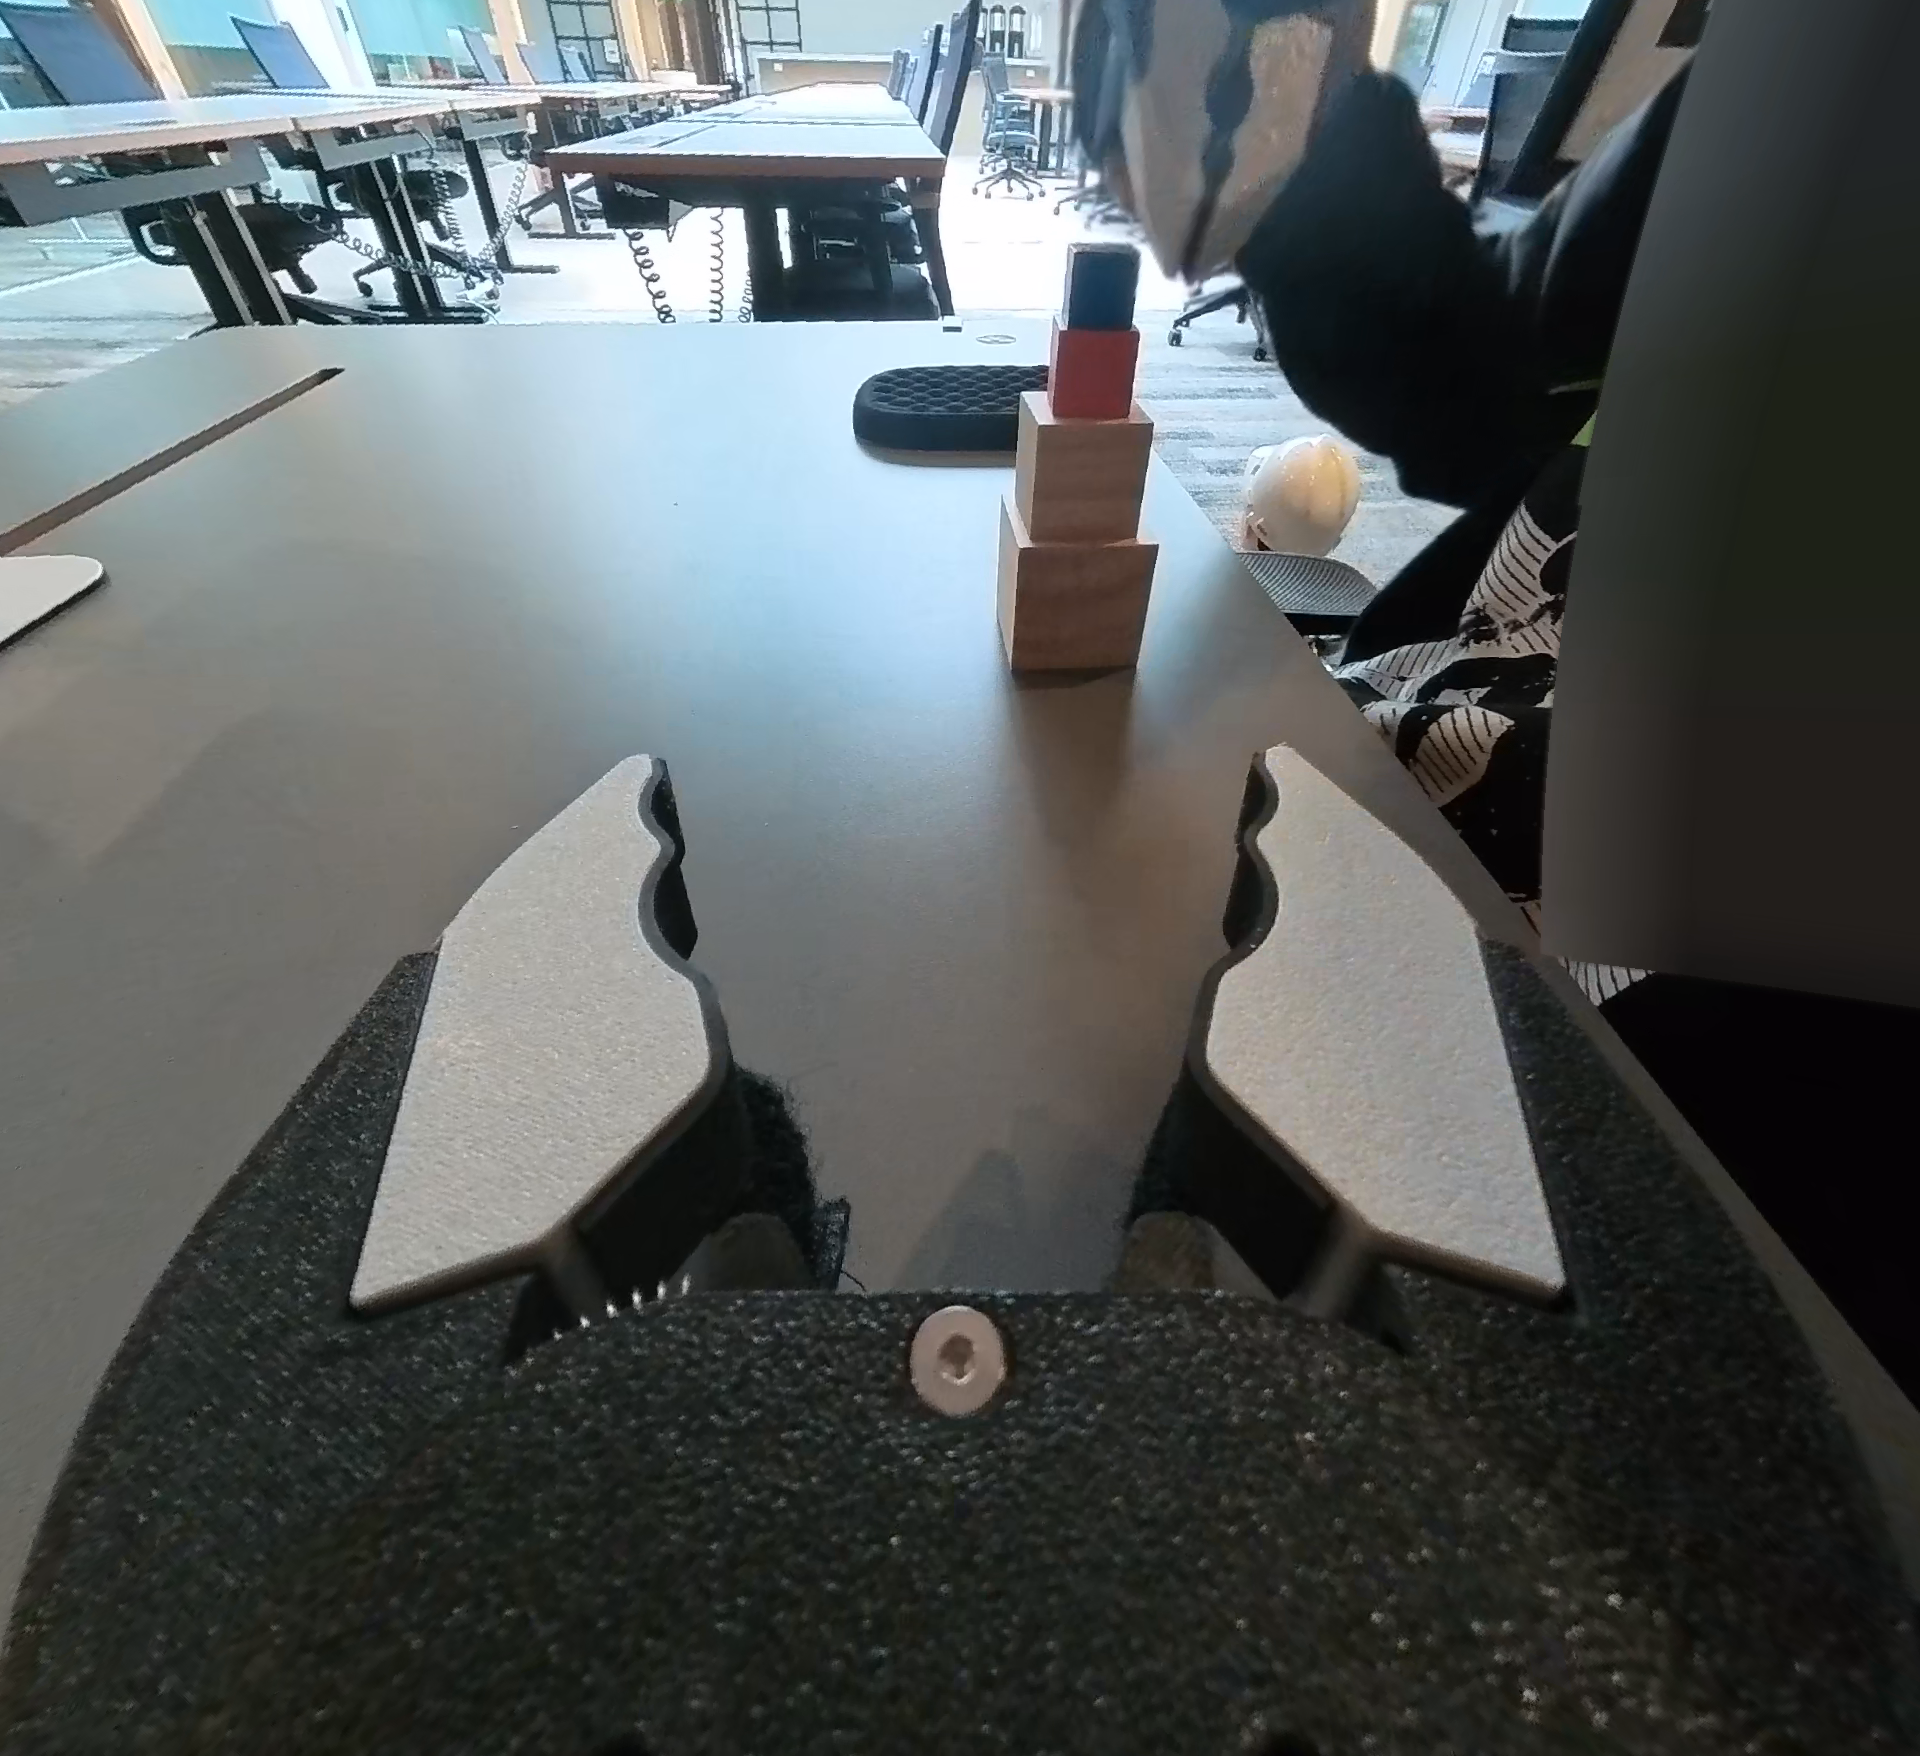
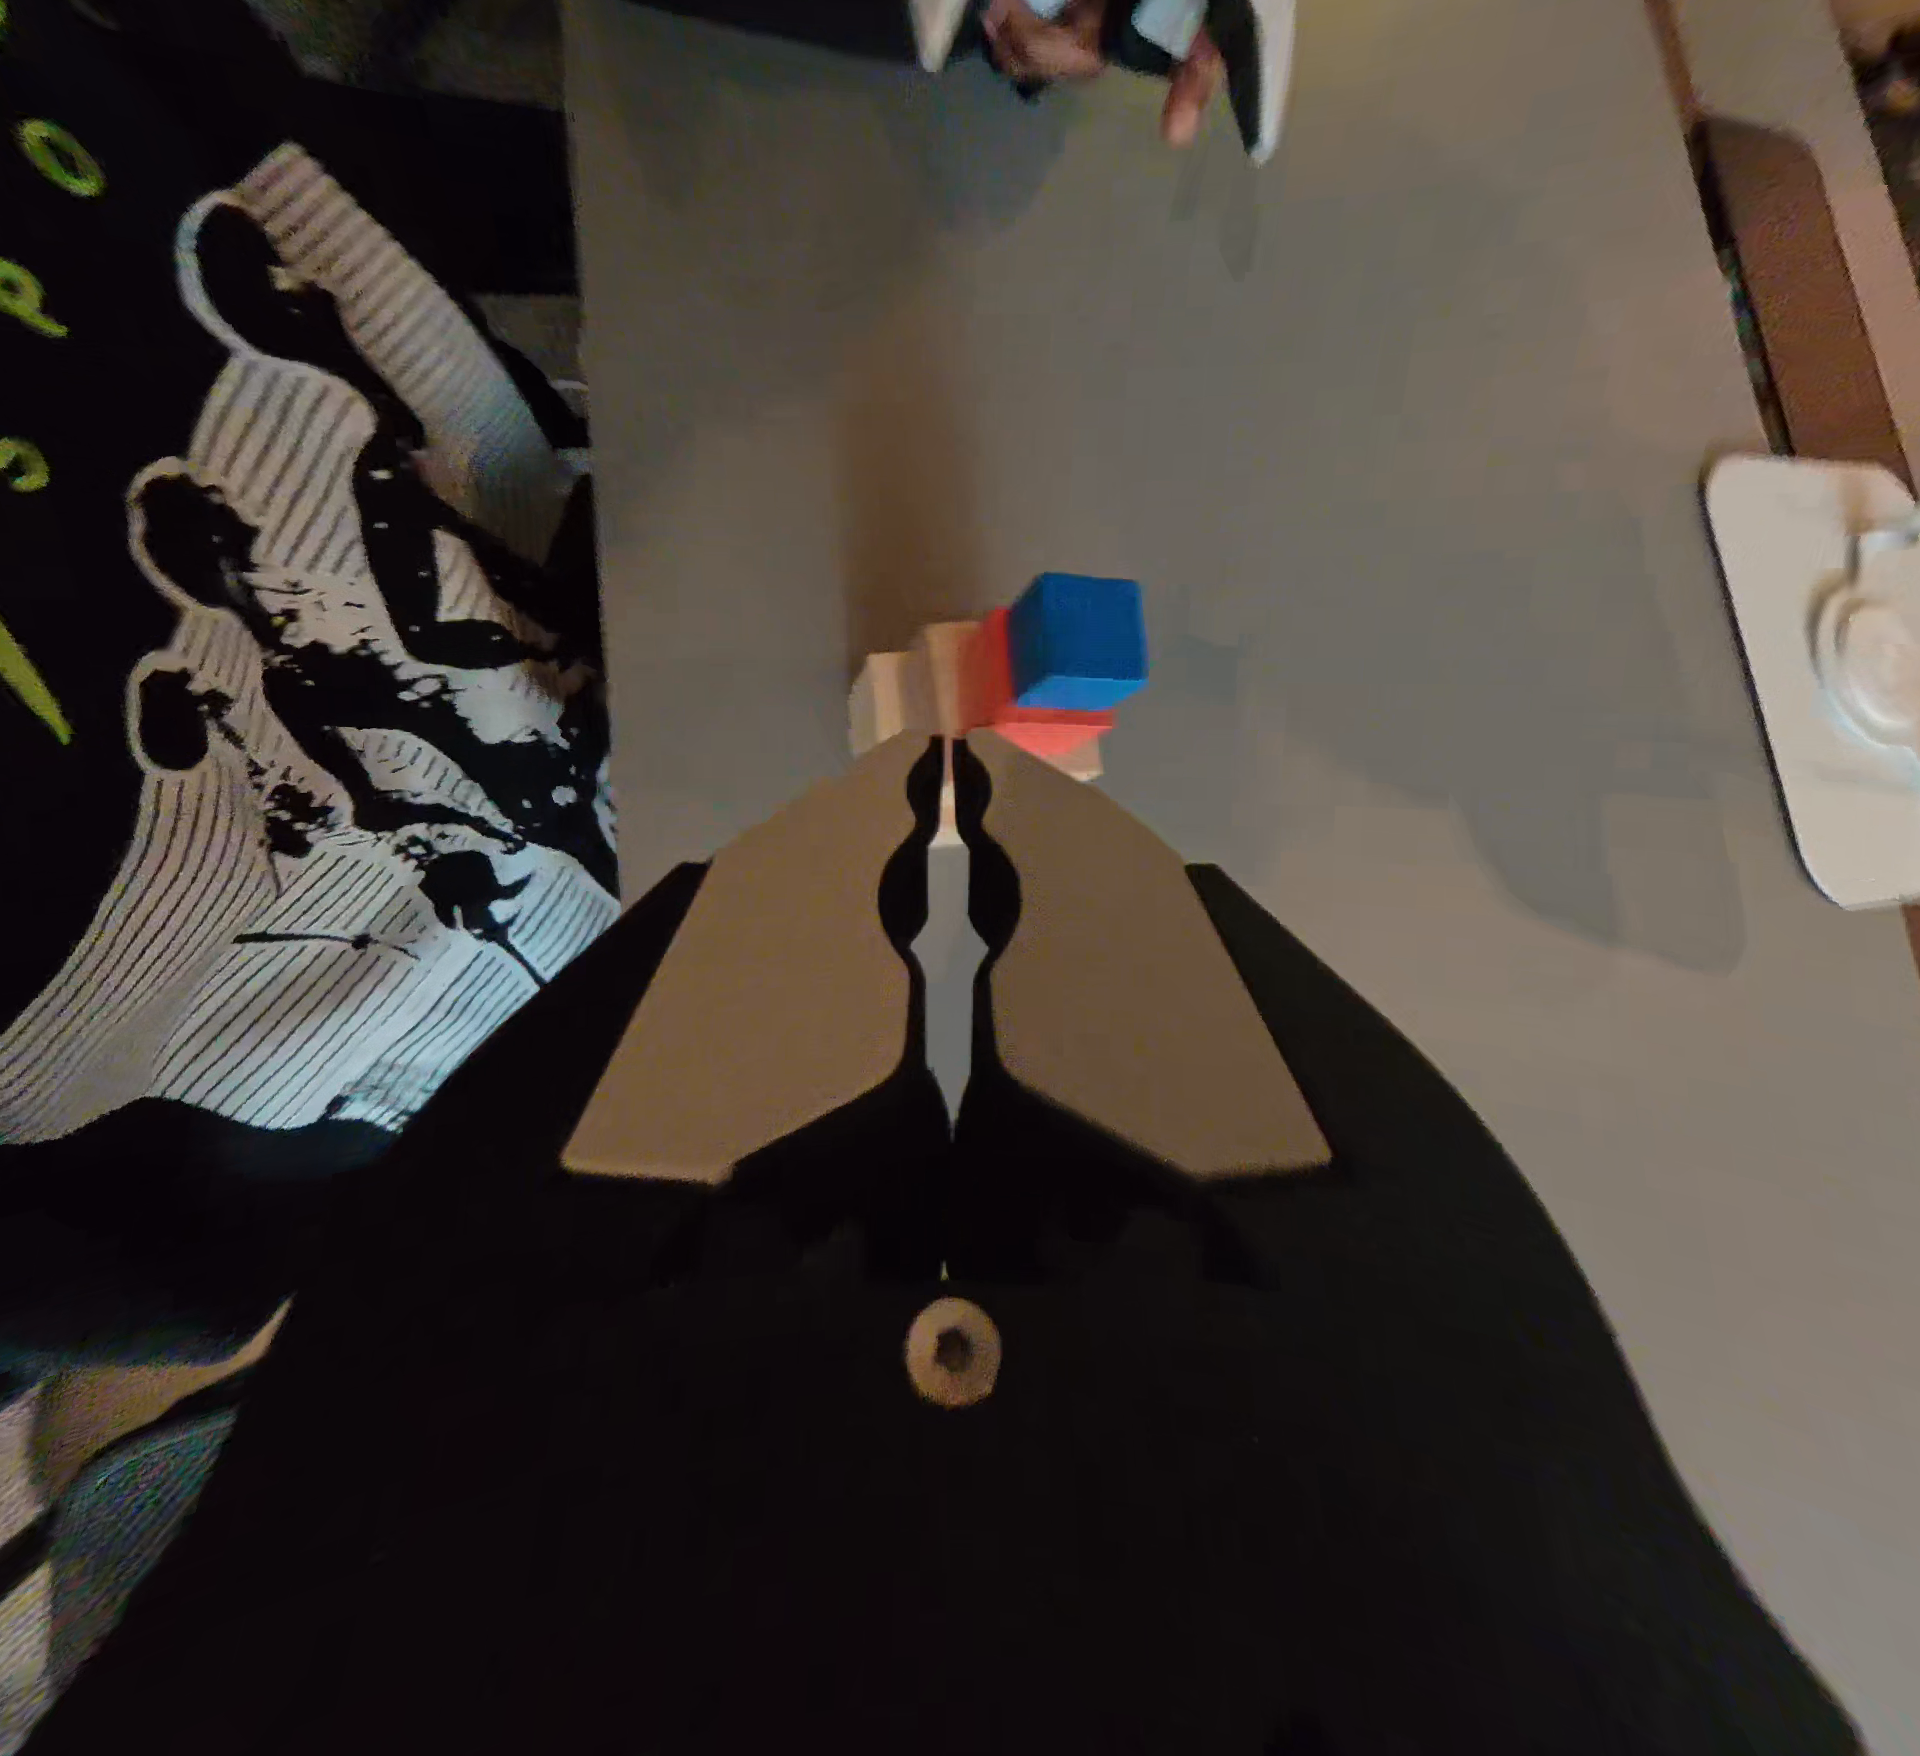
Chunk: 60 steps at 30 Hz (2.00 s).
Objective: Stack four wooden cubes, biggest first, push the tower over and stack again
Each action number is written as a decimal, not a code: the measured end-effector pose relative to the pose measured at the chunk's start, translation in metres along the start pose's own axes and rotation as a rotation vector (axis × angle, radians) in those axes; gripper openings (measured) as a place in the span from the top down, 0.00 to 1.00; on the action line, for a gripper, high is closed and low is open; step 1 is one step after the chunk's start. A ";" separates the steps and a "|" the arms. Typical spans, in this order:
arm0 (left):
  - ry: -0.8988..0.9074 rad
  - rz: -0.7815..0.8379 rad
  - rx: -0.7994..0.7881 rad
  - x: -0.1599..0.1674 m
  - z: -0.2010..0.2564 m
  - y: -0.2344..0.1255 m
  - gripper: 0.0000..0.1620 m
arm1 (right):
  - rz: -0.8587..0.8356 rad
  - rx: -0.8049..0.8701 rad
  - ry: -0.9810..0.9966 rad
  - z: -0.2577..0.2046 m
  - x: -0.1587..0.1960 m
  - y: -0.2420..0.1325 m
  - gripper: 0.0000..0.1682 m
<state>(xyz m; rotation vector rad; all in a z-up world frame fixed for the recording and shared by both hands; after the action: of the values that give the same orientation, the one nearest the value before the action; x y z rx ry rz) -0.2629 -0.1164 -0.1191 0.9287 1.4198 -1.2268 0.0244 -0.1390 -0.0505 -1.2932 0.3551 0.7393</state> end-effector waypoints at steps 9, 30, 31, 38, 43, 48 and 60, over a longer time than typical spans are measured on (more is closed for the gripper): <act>-0.007 0.012 -0.014 -0.001 -0.002 -0.001 0.38 | -0.008 -0.014 -0.032 -0.023 0.038 0.039 1.00; -0.011 0.011 -0.008 -0.001 -0.002 -0.001 0.38 | 0.050 0.040 0.004 -0.001 0.024 0.062 1.00; -0.011 0.011 -0.008 -0.001 -0.002 -0.001 0.38 | 0.050 0.042 0.005 0.001 0.024 0.063 1.00; -0.010 0.012 -0.011 -0.001 -0.002 -0.001 0.38 | 0.054 0.049 0.016 0.013 0.024 0.067 1.00; -0.013 0.013 -0.010 -0.001 -0.003 -0.001 0.38 | 0.058 0.056 0.015 0.017 0.025 0.068 1.00; -0.007 0.009 -0.009 -0.001 -0.002 0.000 0.38 | 0.047 0.057 0.000 0.018 0.023 0.065 1.00; -0.019 0.018 -0.015 -0.001 -0.003 -0.001 0.38 | 0.153 0.103 0.188 0.047 0.060 0.012 0.63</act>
<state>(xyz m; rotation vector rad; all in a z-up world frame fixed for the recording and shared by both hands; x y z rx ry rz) -0.2645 -0.1137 -0.1178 0.9155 1.4016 -1.2073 0.0527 -0.0757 -0.0846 -1.2504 0.6424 0.7199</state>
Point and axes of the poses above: each gripper's, where its closed fingertips meet, y out along the fingers, x out of its underside, z = x × y across the jaws, the point moved 5 cm from there along -y, back along the fingers, and after that the axes turned 4 degrees about -z, right-handed, at the moved point
